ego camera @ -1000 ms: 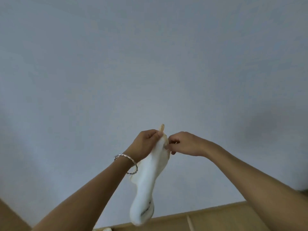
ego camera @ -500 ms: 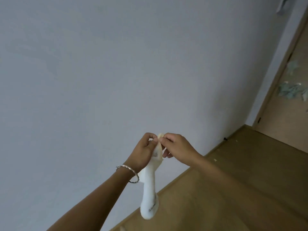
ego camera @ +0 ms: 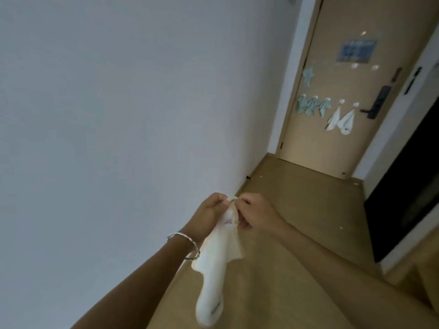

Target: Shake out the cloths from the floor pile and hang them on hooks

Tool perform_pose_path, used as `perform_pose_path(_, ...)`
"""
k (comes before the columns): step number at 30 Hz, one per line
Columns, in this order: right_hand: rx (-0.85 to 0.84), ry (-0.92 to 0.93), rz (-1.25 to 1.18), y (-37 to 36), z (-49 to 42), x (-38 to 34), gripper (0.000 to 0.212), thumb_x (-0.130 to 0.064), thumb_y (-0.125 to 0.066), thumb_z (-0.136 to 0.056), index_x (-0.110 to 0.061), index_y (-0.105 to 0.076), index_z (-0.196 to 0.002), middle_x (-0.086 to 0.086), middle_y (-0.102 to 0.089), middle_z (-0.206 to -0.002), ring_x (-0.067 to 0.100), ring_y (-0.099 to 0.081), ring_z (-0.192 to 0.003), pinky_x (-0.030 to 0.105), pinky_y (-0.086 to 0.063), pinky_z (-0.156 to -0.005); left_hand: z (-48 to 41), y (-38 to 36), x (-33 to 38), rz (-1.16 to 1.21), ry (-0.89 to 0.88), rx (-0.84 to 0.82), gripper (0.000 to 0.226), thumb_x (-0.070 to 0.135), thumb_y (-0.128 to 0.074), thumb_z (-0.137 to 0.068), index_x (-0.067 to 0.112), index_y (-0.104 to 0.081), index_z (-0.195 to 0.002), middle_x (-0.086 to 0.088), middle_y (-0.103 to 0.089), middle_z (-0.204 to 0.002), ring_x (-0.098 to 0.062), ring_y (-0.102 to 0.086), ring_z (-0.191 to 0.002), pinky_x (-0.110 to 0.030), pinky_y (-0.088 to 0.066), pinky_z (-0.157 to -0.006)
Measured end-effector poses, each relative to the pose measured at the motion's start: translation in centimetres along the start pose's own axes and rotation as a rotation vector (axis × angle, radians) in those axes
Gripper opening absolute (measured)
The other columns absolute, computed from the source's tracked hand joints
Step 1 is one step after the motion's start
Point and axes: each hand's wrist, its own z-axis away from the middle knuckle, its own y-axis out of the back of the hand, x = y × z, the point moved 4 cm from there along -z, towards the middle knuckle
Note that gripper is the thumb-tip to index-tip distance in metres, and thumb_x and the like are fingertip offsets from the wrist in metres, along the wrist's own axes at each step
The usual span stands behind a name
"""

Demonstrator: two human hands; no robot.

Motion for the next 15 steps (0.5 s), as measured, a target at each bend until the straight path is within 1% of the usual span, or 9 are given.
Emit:
perform_pose_path(2,0.047,-0.022,0.053,1.8,-3.1,0.5,0.030,-0.019,-0.041,-0.092,0.000,-0.056,-0.075,0.013,-0.066,-0.068,0.024,-0.068,-0.057,0.038,-0.053,-0.058,-4.1,-0.5,0.1,0.121,0.073,-0.112,0.014,0.016,-0.050,-0.095,0.011,-0.051,-0.082,0.000,-0.055,-0.072,-0.012,-0.052,-0.067,-0.020,-0.045,-0.062)
perform_pose_path(4,0.076,-0.054,0.125,3.4,-5.8,0.7,0.029,-0.021,-0.041,-0.091,-0.005,-0.057,-0.073,0.011,-0.068,-0.070,0.023,-0.068,-0.060,0.042,-0.054,-0.064,-7.9,-0.6,0.3,0.198,0.134,-0.208,0.012,0.021,-0.059,-0.082,0.011,-0.052,-0.082,-0.004,-0.055,-0.075,-0.017,-0.052,-0.070,-0.026,-0.043,-0.064)
perform_pose_path(5,0.093,-0.066,0.150,4.1,-6.9,0.7,0.029,-0.021,-0.042,-0.092,-0.009,-0.056,-0.069,0.009,-0.069,-0.069,0.025,-0.068,-0.062,0.042,-0.054,-0.065,-9.8,-0.6,0.5,0.226,0.153,-0.250,0.016,0.023,-0.058,-0.075,0.010,-0.052,-0.081,-0.006,-0.053,-0.076,-0.018,-0.051,-0.070,-0.027,-0.042,-0.063)
perform_pose_path(7,0.143,-0.082,0.168,5.1,-9.1,0.9,0.030,-0.024,-0.043,-0.092,-0.015,-0.055,-0.066,0.007,-0.068,-0.067,0.027,-0.067,-0.066,0.042,-0.053,-0.066,-13.4,-0.5,1.0,0.249,0.150,-0.349,0.021,0.026,-0.057,-0.068,0.010,-0.049,-0.079,-0.007,-0.046,-0.074,-0.017,-0.043,-0.067,-0.026,-0.037,-0.059)
perform_pose_path(9,0.194,-0.098,0.188,6.1,-11.1,1.2,0.031,-0.024,-0.044,-0.092,-0.017,-0.053,-0.064,0.008,-0.068,-0.067,0.028,-0.066,-0.067,0.042,-0.053,-0.066,-16.3,-0.8,1.3,0.177,0.130,-0.402,0.020,0.029,-0.059,-0.068,0.013,-0.049,-0.074,-0.008,-0.044,-0.072,-0.018,-0.041,-0.064,-0.028,-0.035,-0.059)
perform_pose_path(11,0.229,-0.101,0.206,7.2,-12.8,1.4,0.032,-0.022,-0.045,-0.092,-0.017,-0.053,-0.062,0.009,-0.067,-0.067,0.029,-0.065,-0.067,0.042,-0.052,-0.066,-18.6,-1.1,1.1,0.042,0.105,-0.348,0.021,0.032,-0.066,-0.071,0.015,-0.054,-0.073,-0.009,-0.054,-0.075,-0.020,-0.051,-0.069,-0.034,-0.040,-0.067)
perform_pose_path(12,0.245,-0.101,0.206,7.8,-13.6,1.6,0.032,-0.021,-0.046,-0.092,-0.015,-0.053,-0.062,0.009,-0.067,-0.067,0.029,-0.065,-0.067,0.042,-0.052,-0.066,-19.8,-1.2,1.0,-0.017,0.085,-0.299,0.019,0.030,-0.068,-0.074,0.015,-0.056,-0.074,-0.006,-0.058,-0.076,-0.019,-0.054,-0.071,-0.035,-0.042,-0.070)
perform_pose_path(13,0.261,-0.098,0.204,8.4,-14.4,1.9,0.032,-0.020,-0.046,-0.092,-0.015,-0.053,-0.061,0.009,-0.067,-0.067,0.030,-0.065,-0.067,0.042,-0.052,-0.065,-21.1,-1.4,1.0,-0.058,0.063,-0.251,0.015,0.024,-0.068,-0.079,0.016,-0.057,-0.074,-0.004,-0.061,-0.075,-0.018,-0.056,-0.071,-0.036,-0.044,-0.071)
perform_pose_path(15,0.298,-0.108,0.202,9.4,-16.0,2.6,0.034,-0.021,-0.047,-0.091,-0.020,-0.052,-0.058,0.008,-0.066,-0.067,0.030,-0.065,-0.068,0.043,-0.053,-0.066,-23.5,-1.7,1.0,-0.098,0.028,-0.206,0.013,0.018,-0.065,-0.083,0.018,-0.058,-0.073,-0.001,-0.062,-0.073,-0.017,-0.056,-0.070,-0.035,-0.044,-0.070)
